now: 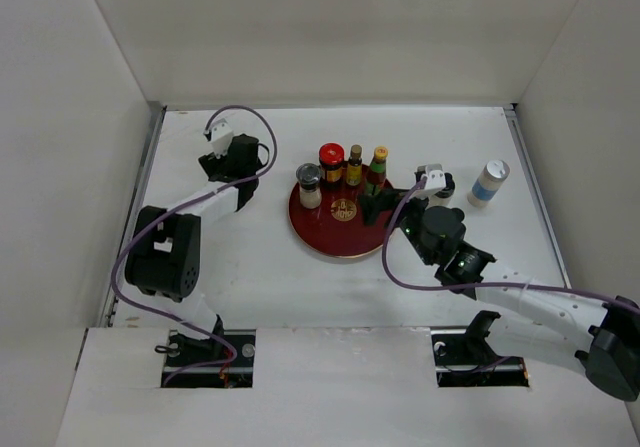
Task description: Organize the condiment bottles
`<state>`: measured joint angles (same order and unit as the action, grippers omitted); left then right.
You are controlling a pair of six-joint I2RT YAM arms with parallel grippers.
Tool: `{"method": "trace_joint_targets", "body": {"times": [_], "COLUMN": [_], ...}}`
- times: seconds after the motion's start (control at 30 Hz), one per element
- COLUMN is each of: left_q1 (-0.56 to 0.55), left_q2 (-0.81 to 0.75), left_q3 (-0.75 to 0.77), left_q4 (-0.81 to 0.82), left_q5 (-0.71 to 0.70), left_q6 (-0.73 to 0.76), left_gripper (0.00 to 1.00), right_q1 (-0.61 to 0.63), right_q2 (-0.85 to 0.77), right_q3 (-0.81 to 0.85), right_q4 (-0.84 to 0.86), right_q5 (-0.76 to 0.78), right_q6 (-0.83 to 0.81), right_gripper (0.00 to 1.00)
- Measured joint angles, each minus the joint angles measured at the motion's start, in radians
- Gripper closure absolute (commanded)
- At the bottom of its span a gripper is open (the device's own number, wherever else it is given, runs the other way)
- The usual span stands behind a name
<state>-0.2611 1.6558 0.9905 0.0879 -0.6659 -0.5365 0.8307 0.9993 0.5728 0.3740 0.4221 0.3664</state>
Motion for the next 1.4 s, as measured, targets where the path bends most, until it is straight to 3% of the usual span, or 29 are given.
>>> {"method": "trace_joint_targets", "body": {"times": [0.23,0.33,0.57,0.87,1.03,1.1,1.23,1.33,1.4], "left_q1": [0.011,0.009,-0.055,-0.304,-0.448,-0.522,-0.618,-0.637,-0.635], "left_q2": [0.079,0.076,-0.066,-0.441,-0.477,-0.429,-0.310,-0.248,-0.212], "left_q3": [0.008,0.003,-0.128,-0.278,-0.271,-0.254,-0.218,-0.212,-0.209], "left_q4": [0.014,0.021,0.014,-0.101,-0.107,-0.100,-0.056,-0.016,0.005], "left_q5": [-0.002,-0.003,-0.010,-0.021,-0.047,-0.047,-0.021,-0.005,-0.003], "left_q6": [0.001,0.000,0.007,0.018,0.018,0.018,0.022,0.027,0.033], "left_gripper": [0.53,0.59,0.62,0.64,0.64,0.64,0.64,0.64,0.64], "right_q1": [0.000,0.000,0.000,0.000,-0.007,-0.008,-0.019,-0.034,-0.048], "right_q2": [0.000,0.000,0.000,-0.006,-0.016,-0.023,-0.050,-0.090,-0.123], "right_q3": [0.000,0.000,0.000,0.000,0.000,0.000,0.000,-0.001,-0.004], "right_q4": [0.000,0.000,0.000,0.000,0.000,0.000,-0.004,-0.008,-0.006], "right_q5": [0.000,0.000,0.000,0.000,0.000,0.001,0.001,0.008,0.014], "right_q6": [0.000,0.000,0.000,0.000,0.000,-0.001,-0.005,0.000,0.002], "right_gripper": [0.00,0.00,0.00,0.00,0.00,0.07,0.43,0.46,0.39]}}
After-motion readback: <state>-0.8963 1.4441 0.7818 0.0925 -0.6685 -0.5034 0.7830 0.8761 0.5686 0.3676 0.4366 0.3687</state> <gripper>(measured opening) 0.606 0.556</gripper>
